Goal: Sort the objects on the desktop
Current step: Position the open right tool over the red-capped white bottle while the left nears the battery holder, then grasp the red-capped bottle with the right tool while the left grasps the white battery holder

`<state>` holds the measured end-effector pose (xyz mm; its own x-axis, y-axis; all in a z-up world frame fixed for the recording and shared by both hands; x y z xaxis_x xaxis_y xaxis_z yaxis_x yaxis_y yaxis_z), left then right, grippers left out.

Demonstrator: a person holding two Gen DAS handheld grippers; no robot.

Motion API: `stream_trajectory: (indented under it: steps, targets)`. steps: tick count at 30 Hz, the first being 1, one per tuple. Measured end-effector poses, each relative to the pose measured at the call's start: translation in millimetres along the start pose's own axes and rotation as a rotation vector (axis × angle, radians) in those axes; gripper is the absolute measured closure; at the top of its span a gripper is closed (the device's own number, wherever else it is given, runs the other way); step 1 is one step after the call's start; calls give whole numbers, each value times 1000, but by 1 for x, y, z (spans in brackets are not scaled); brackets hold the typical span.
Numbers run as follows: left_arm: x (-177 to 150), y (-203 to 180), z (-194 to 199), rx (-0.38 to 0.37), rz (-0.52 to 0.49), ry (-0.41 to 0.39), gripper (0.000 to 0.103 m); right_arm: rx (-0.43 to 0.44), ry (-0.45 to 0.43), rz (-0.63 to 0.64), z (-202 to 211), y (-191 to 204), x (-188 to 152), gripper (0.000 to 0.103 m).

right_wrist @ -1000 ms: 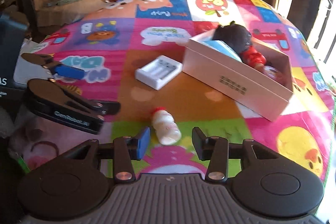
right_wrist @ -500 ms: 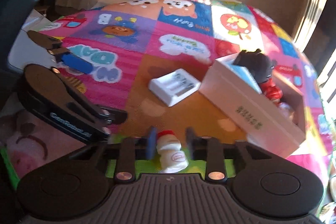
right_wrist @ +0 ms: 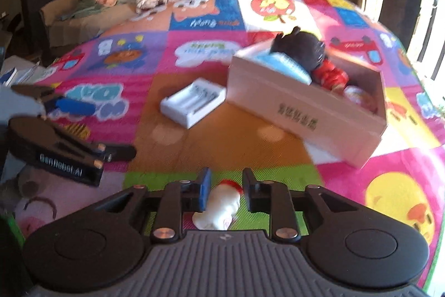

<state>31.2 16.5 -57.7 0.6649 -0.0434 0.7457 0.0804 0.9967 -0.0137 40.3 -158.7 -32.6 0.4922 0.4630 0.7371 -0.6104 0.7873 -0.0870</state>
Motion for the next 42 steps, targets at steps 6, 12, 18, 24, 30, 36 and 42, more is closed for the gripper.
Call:
stream_trajectory:
  steps: [6,12,18,24,30,36,42]
  targets:
    - [0,0,-1,0,-6,11,0,-7,9,-58,8,-5,-19,67]
    - [24,-5,-6,-116,66,1,0,-44,-44,-153,22,-27,-42,40]
    - [71,-31,-30,-85,-50,-65,0,-35,-60,-158,20,-27,-43,29]
    - [63,-34,-52,-1,-228,0,0,-29,-56,-161,18,-26,-43,16]
    - [66,37,-50,258,-201,-19,0,-26,-46,-180,17,-28,-43,11]
    - [78,41,-37,33,-24,-39,0,-31,-33,-190,15,-29,-43,4]
    - [86,-5,-66,6,-72,-25,0,-41,-29,-184,15,-29,-43,4]
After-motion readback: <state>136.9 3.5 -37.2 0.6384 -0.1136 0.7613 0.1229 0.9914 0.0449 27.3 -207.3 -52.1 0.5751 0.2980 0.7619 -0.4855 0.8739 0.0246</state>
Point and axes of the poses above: each gripper's, at about its wrist camera, not at the fingertips, and z roughly against the way its jaws point, y to its left, x to its top, the point moved 9 cm from there along -z, roughly the way its jaws point, and after that the axes turned 2 degrees about -x, right-handed, at the moved point
